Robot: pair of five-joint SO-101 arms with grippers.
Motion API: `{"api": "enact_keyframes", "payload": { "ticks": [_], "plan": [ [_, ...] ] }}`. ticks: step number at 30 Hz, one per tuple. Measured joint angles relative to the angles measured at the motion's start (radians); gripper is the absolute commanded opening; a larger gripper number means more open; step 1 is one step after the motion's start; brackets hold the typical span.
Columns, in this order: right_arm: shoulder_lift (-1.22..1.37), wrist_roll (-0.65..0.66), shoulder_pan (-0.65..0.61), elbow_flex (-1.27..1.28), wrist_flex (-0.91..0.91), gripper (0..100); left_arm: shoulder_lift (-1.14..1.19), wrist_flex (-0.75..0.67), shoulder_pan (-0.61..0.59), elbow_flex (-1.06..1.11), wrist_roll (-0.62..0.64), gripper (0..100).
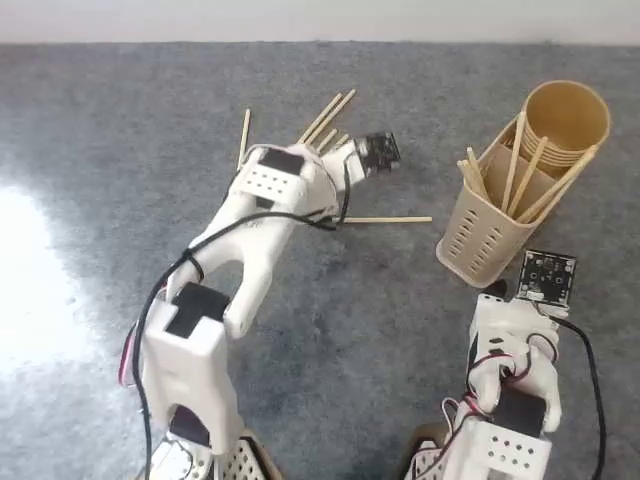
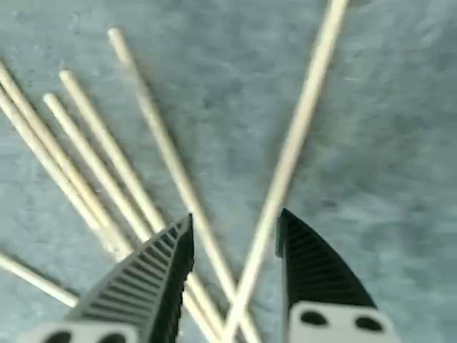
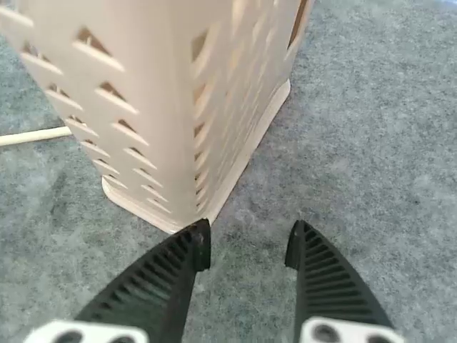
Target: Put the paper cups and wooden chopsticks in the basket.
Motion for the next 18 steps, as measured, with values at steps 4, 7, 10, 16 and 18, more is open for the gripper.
{"api": "enact_keyframes", "payload": {
  "ticks": [4, 7, 10, 16, 18],
  "plan": [
    [0.0, 0.0, 0.0, 0.0, -0.002, 17.7, 0.049, 0.011, -0.003, -0.081, 0.008, 18],
    [0.0, 0.0, 0.0, 0.0, -0.002, 17.7, 0.103, 0.012, 0.012, -0.094, 0.008, 18],
    [0.0, 0.0, 0.0, 0.0, -0.005, 17.7, 0.137, 0.012, 0.034, -0.094, 0.008, 18],
    [0.0, 0.0, 0.0, 0.0, -0.005, 17.7, 0.157, 0.057, 0.083, -0.101, 0.008, 18],
    [0.0, 0.0, -0.002, 0.0, -0.005, 17.7, 0.158, 0.058, 0.091, -0.101, 0.008, 18]
  ]
}}
